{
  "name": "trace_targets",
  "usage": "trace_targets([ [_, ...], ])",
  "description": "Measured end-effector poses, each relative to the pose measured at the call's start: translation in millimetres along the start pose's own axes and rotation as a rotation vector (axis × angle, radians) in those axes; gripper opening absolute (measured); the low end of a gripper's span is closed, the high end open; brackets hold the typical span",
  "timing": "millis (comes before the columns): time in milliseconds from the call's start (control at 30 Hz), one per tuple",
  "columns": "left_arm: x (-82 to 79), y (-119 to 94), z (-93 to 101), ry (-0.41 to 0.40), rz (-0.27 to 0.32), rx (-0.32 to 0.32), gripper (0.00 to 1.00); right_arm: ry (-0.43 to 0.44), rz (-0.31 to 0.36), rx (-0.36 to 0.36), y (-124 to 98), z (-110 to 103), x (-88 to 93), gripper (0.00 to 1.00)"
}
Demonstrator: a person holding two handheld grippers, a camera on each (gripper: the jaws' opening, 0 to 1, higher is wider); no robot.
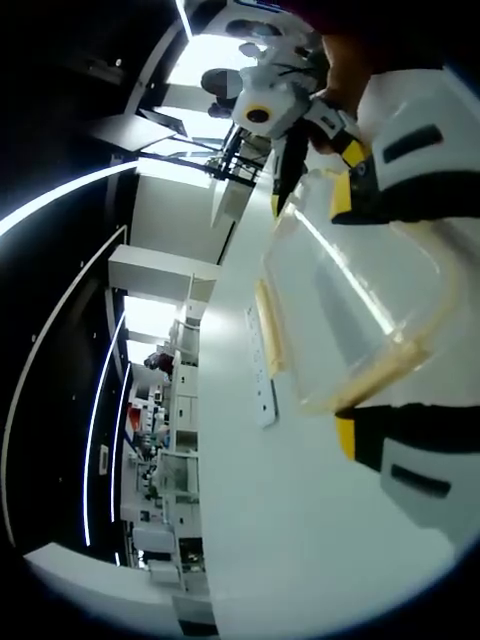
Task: Snap each plastic latch of the storage box into its locked position after aligning the lid with the box until every specified latch is closed and the lid sits flush.
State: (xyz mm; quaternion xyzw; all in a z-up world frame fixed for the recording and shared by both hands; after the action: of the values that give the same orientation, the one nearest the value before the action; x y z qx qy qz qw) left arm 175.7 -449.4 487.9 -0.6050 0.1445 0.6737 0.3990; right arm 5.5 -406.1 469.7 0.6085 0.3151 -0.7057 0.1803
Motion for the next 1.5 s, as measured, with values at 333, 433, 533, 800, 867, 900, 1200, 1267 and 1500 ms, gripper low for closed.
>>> trace_targets([
  [333,0.1,0,0.2,-0.006,0.012,0.001,0.73,-0.005,0.012,0.001,-2,-3,0.2,0.83],
  [433,0.2,0,0.1,-0.006,0.016,0.001,0.73,-0.011,0.009,0.006,-3,-4,0.9,0.83],
  [533,-0.3,-1,2.1,-0.007,0.017,0.004,0.73,-0.03,-0.047,0.034,0,-9,6.9,0.78],
  [800,-3.0,-1,5.3,-0.008,0.03,0.009,0.73,-0.063,0.009,0.011,4,-2,3.7,0.81],
  [867,-3.5,-1,5.1,-0.007,0.029,0.008,0.73,-0.086,0.016,0.001,5,-3,1.6,0.81],
  [900,-3.2,-1,4.5,-0.007,0.029,0.008,0.73,-0.083,0.013,0.0,3,-5,2.5,0.81],
  [1200,-3.0,-1,1.4,-0.001,0.022,0.006,0.74,-0.073,-0.008,-0.029,7,-3,5.0,0.82],
  [1267,-2.7,-1,0.8,0.0,0.021,0.006,0.74,-0.075,-0.004,-0.027,8,-2,4.4,0.82],
  [1500,-1.8,0,-1.5,0.003,0.019,0.005,0.75,-0.08,0.008,-0.038,6,-5,4.4,0.84],
])
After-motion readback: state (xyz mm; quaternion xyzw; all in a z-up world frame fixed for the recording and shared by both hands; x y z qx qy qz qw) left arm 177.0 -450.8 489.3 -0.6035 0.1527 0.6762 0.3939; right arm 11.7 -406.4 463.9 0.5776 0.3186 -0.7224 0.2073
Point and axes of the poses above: the point that each gripper's makers call its tool centre point, and the gripper's own axes: y roughly forward along the fingers, z roughly to its right, x roughly out of its underside, the point moved 6 cm from there along -y, roughly backward along the fingers, and after that the axes turned 1 degree about -x, right-handed, at the moved point
